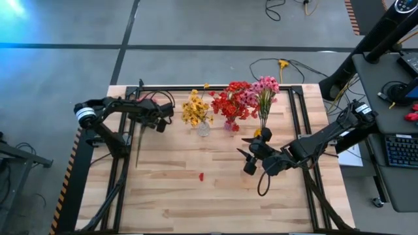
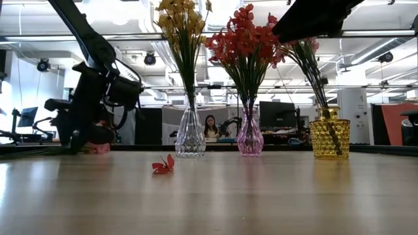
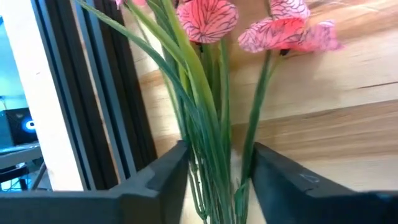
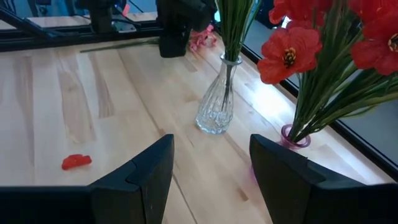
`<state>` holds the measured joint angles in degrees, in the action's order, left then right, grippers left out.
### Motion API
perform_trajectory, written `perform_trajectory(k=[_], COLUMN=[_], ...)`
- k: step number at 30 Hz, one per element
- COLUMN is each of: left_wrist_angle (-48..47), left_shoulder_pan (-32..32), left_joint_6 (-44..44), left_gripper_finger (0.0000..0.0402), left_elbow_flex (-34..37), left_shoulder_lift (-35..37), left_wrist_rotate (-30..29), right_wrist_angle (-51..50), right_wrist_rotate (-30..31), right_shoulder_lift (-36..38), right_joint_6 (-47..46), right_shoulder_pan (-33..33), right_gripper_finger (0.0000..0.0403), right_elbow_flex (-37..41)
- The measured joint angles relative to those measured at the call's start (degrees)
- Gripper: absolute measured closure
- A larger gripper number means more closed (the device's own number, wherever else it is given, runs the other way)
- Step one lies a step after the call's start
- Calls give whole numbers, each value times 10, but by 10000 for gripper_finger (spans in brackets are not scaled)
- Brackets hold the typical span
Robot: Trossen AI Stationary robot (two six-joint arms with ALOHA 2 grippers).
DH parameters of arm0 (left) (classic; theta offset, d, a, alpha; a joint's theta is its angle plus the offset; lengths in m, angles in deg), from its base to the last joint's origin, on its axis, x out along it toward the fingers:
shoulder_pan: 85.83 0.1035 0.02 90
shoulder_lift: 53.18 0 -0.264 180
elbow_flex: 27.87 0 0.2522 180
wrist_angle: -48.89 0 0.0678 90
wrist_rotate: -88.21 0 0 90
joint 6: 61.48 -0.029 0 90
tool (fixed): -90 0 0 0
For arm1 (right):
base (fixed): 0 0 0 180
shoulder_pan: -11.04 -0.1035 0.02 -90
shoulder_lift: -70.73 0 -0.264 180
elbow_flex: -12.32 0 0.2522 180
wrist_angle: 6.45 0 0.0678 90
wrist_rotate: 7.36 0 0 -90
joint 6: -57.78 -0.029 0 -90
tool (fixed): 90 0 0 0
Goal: Sort flowers into vase by color
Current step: Put the pink flowers into the yellow vase
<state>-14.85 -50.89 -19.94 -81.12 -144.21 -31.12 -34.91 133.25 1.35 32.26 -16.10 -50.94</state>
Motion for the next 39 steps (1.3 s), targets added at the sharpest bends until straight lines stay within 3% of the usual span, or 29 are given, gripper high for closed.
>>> perform_trajectory(k=[8, 10, 21, 33, 39], left_wrist_angle=[6, 5, -16, -2, 11], left_shoulder_pan=[2, 2, -2, -66, -89], left_joint_6=[-4, -5, -26, -37, -66], left_gripper_finger=[376, 393, 399, 401, 401], left_elbow_flex=[3, 3, 3, 2, -30], left_shoulder_lift=[5, 5, 56, 298, 409], left_wrist_rotate=[1, -2, -1, -2, -43], right_wrist_angle=[0, 0, 0, -1, -1], right_wrist_rotate=[0, 0, 0, 0, 0], right_shoulder_lift=[0, 0, 0, 15, 14], right_joint_6=[0, 0, 2, 6, 6], right_shoulder_pan=[0, 0, -8, -19, -19], right_gripper_finger=[199, 199, 199, 199, 199], right_elbow_flex=[0, 0, 0, 0, 0])
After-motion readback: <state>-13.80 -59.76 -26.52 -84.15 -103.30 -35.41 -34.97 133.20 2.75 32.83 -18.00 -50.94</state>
